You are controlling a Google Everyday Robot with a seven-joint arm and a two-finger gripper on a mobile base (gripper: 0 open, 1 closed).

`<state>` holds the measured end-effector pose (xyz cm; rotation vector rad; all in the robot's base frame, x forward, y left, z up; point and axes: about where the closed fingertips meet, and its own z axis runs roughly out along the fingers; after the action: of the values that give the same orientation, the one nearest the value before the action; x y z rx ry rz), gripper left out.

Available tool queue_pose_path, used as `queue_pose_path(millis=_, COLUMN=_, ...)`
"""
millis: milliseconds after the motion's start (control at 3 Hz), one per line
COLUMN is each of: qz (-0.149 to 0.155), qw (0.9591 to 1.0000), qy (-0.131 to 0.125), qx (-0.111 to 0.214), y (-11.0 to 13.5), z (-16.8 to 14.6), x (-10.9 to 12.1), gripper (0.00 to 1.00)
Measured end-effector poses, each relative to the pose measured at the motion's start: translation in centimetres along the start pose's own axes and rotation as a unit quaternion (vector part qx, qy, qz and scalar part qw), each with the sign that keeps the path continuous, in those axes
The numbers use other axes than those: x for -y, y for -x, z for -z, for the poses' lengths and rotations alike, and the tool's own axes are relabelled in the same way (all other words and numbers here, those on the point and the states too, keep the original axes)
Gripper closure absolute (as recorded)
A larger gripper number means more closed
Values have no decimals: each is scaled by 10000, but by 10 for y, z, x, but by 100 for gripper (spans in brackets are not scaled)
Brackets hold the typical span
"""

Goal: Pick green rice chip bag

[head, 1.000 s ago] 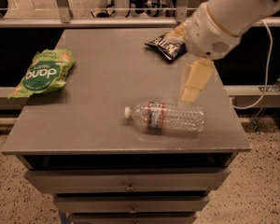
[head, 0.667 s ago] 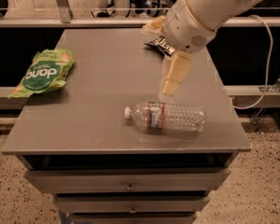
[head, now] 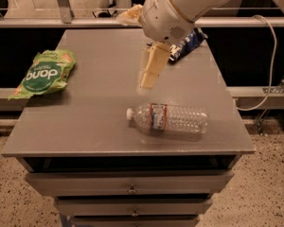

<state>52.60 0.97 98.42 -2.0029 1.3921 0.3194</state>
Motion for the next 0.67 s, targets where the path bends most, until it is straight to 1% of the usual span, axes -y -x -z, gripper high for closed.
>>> queue_pose_path(millis=333, qz=49, qw=9994, qy=-103, qx=323, y=3, z=-37, x=28, gripper=0)
queue_pose_path(millis=667, qz=-89, qw=9970, qy=-325, qx=696, y=3, z=-92, x=72, gripper=0)
